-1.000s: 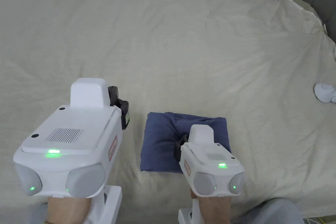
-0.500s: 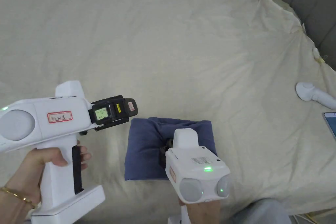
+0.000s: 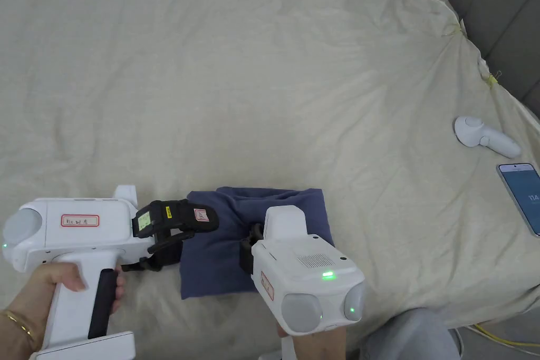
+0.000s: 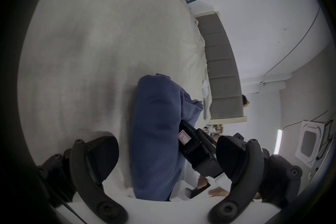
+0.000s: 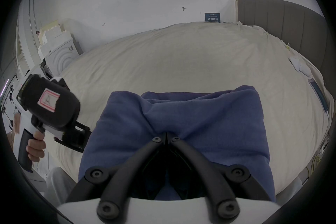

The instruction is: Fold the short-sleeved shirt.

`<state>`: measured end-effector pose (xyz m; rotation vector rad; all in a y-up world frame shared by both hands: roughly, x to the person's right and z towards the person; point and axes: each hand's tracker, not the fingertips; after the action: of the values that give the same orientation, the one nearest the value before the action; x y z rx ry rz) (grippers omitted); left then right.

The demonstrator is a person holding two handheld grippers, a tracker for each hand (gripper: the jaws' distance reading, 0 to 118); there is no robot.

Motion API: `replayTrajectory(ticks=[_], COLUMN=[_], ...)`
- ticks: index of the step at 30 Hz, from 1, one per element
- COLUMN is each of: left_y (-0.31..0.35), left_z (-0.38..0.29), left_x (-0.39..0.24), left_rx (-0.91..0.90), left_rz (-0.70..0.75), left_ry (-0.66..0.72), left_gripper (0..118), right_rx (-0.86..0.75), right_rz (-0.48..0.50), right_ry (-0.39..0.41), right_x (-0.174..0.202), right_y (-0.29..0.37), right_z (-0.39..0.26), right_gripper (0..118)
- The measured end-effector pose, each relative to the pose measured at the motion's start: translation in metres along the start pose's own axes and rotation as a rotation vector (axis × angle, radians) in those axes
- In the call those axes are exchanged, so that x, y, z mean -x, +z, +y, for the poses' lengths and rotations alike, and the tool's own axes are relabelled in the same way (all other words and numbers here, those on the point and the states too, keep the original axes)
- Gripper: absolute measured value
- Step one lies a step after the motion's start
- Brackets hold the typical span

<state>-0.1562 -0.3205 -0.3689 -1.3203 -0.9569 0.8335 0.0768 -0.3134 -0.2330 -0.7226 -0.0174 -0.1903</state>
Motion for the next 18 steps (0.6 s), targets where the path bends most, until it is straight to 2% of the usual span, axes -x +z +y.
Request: replayTrajectory(ticks=[2,3,4,8,10,11,14,15,16,18], left_y=[-0.007,-0.010,-0.014,-0.023,-0.022,-0.022,-0.024,-0.025,-0.027,-0.031], left_z=[0.000,0.002,0.003,0.011,0.011,0.011,0.009,0.008,0.005,0.005], left_x=[0.000,-0.001,-0.001,0.000,-0.002,-0.002,-0.008,-0.013,-0.020,-0.036], left_rx=[0.012,0.024,0.038,0.076,0.085,0.086,0.072,0.067,0.065,0.062], left_rz=[-0.044,-0.035,-0.026,0.020,0.064,0.115,0.135,0.165,0.218,0.297], left_ry=[-0.029,-0.034,-0.038,-0.035,-0.053,-0.078,-0.048,-0.057,-0.088,-0.047], left_gripper=[105,99,86,61,42,39,36,36,31,28], right_rx=[0.003,0.005,0.006,0.006,0.006,0.007,0.016,0.022,0.029,-0.001], right_rz=[0.003,0.005,0.006,0.017,0.022,0.024,0.040,0.048,0.069,0.084], right_ry=[0.000,-0.002,-0.006,-0.028,-0.038,-0.041,-0.040,-0.039,-0.043,-0.035], right_x=[-0.001,-0.001,-0.001,-0.005,-0.006,-0.006,-0.011,-0.012,-0.015,-0.020], right_y=[0.000,0.000,0.000,-0.001,0.000,0.000,-0.001,0.000,0.002,0.017], right_z=[0.001,0.001,0.001,0.001,0.002,0.002,0.005,0.007,0.011,0.021], right_gripper=[0,0,0,0,0,0,0,0,0,0])
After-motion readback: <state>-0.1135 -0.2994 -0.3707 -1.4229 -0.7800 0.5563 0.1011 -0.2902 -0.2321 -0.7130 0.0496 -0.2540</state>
